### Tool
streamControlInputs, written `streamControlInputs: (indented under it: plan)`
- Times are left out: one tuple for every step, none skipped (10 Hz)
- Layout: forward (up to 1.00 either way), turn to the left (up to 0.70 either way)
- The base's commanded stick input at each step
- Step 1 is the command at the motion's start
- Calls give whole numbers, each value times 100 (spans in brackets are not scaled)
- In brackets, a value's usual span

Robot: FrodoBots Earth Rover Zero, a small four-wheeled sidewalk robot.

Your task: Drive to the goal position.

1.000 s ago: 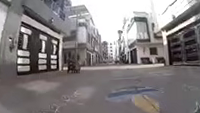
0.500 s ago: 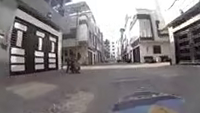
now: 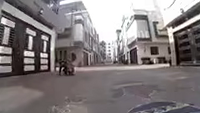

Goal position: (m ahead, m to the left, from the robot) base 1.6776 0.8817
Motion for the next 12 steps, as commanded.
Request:
streamControlInputs:
  plan:
    - [100,-34]
    - [100,-34]
    - [100,-34]
    - [100,6]
    - [100,6]
    - [100,6]
    - [100,6]
    - [100,6]
    - [100,6]
    - [100,6]
    - [100,6]
    - [100,6]
